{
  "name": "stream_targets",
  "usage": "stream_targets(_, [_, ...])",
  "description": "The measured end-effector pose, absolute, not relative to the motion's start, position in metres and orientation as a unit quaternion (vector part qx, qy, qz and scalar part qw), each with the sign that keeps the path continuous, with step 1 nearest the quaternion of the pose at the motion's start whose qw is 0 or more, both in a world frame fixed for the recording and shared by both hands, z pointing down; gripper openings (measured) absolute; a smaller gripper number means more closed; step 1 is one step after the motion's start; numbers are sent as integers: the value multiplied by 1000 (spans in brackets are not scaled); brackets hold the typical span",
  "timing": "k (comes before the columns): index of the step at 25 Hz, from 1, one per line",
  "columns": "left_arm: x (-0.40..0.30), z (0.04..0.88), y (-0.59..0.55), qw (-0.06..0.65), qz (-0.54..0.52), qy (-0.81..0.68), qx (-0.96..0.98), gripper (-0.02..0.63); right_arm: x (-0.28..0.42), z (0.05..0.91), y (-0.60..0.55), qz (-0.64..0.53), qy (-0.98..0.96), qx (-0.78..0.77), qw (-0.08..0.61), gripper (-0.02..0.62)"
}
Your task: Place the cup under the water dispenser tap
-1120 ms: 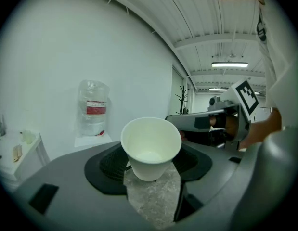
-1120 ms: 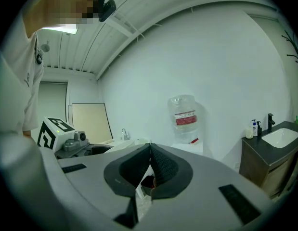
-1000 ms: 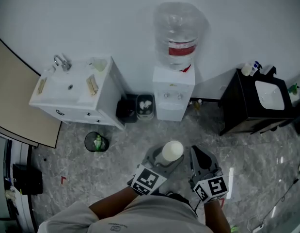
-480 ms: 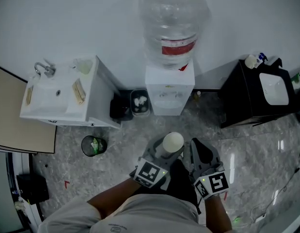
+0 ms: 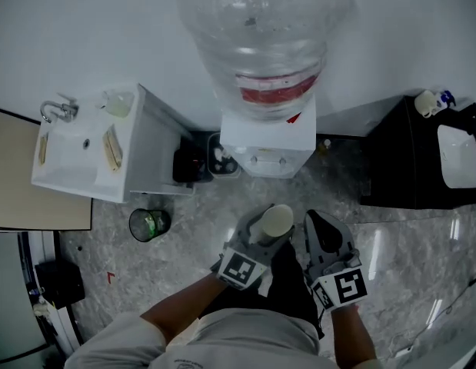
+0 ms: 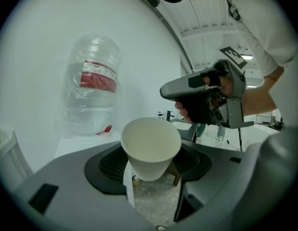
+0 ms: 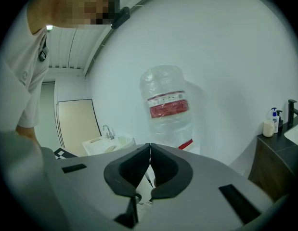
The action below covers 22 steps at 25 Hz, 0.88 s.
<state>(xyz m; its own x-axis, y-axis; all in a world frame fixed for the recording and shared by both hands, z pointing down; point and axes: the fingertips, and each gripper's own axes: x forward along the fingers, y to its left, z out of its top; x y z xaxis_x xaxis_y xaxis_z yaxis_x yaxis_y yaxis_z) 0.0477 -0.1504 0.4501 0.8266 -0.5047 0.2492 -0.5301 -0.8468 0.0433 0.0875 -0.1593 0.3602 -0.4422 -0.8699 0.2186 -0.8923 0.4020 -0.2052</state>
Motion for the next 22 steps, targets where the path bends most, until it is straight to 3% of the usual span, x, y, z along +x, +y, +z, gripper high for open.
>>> stream_targets(5, [52,511,-184,67,128,-282,948,281,100,389,-200,142,-843,517,45,15])
stream_targets(22, [73,839,-286,67,192,-313,928,281,118,586,-224,180,-813,552,44,15])
